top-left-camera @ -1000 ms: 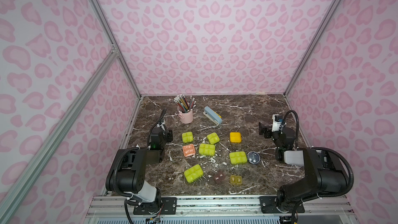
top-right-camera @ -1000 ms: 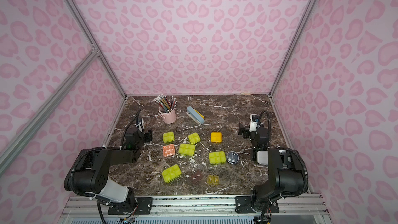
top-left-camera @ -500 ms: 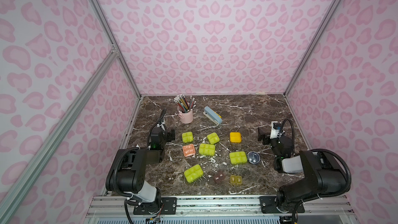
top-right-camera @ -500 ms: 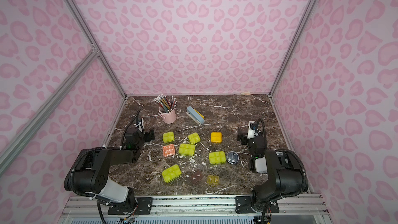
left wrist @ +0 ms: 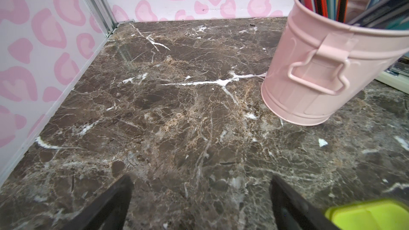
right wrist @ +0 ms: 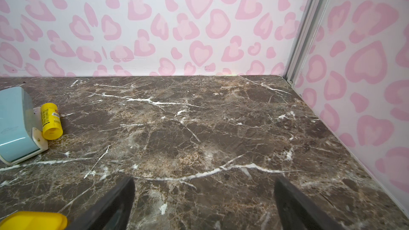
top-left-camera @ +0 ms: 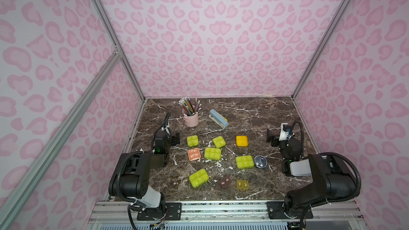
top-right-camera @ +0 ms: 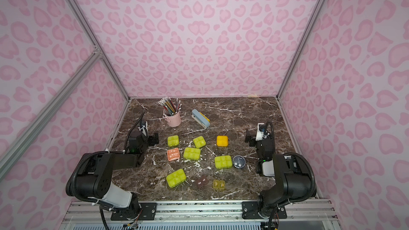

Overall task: Close pillboxes
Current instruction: Reset both arms

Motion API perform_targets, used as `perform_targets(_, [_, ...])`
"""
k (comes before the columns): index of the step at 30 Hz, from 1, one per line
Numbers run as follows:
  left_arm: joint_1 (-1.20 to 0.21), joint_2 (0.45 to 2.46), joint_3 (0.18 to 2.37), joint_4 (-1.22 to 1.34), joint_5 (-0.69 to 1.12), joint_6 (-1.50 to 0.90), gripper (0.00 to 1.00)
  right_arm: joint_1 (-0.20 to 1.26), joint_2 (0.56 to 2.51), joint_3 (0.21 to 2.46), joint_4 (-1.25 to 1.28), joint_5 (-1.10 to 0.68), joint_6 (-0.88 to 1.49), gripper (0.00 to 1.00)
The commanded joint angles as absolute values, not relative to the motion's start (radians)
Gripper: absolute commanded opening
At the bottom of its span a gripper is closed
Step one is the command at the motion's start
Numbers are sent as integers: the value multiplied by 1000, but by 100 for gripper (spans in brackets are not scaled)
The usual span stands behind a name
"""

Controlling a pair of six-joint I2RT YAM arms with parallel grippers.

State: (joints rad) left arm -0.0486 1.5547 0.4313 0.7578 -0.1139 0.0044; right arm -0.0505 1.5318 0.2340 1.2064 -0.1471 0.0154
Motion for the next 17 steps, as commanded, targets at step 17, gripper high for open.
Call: perform_targets(17, [-49, 1558, 435, 797, -117, 15, 98, -49, 1536, 233, 1249, -137, 15, 99])
